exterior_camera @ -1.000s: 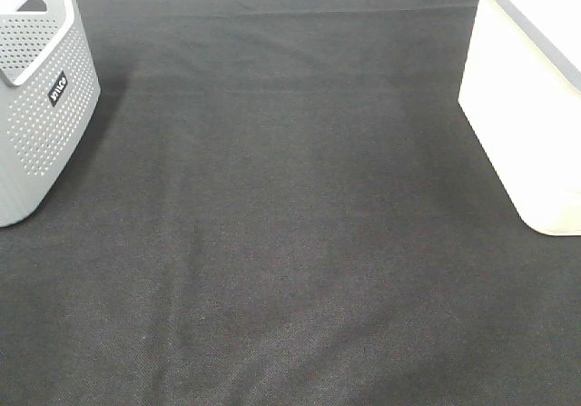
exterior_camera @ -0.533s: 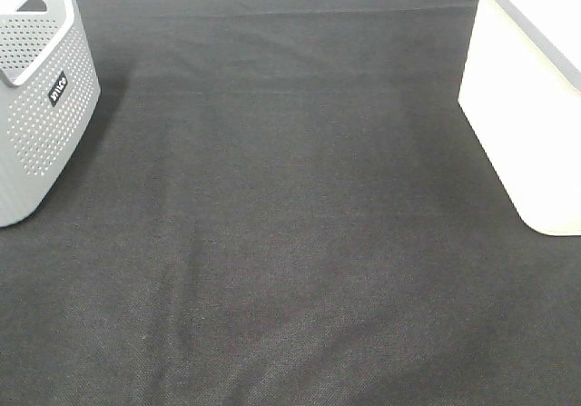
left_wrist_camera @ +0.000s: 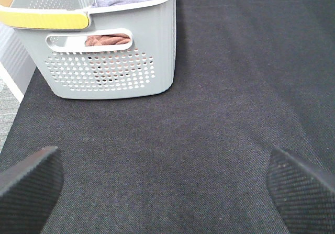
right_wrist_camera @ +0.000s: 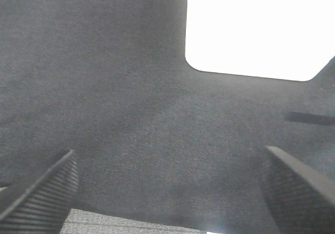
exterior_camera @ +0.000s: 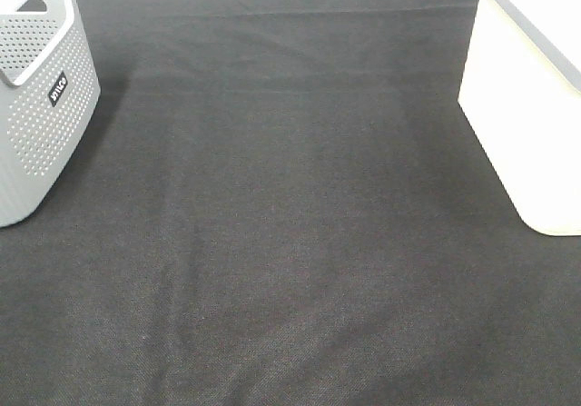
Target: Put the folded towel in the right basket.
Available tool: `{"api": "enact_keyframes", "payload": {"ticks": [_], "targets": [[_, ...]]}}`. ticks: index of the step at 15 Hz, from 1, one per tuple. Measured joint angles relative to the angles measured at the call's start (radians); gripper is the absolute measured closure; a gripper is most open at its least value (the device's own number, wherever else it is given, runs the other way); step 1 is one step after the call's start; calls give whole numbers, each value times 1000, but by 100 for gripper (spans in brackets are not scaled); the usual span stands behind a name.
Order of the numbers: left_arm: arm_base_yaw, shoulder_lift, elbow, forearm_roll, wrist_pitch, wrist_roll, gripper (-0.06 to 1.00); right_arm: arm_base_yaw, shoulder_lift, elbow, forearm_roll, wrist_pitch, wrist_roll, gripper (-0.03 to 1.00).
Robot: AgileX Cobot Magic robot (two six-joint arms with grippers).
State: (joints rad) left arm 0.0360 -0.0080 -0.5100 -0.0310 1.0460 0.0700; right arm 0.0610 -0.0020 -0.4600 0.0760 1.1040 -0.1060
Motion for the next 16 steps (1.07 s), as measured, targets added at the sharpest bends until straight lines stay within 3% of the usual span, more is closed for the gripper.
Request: {"api": "enact_keyframes", "payload": {"ticks": [8, 11, 16], "targets": [[0, 0, 0, 0, 0, 0, -5, -3, 0, 0, 19, 0, 0, 6], [0, 0, 0, 0, 0, 0, -5, -75, 0, 0, 24, 0, 0, 6], [0, 0, 0, 0, 0, 0, -5, -77, 0, 0, 26, 0, 0, 6]]}}
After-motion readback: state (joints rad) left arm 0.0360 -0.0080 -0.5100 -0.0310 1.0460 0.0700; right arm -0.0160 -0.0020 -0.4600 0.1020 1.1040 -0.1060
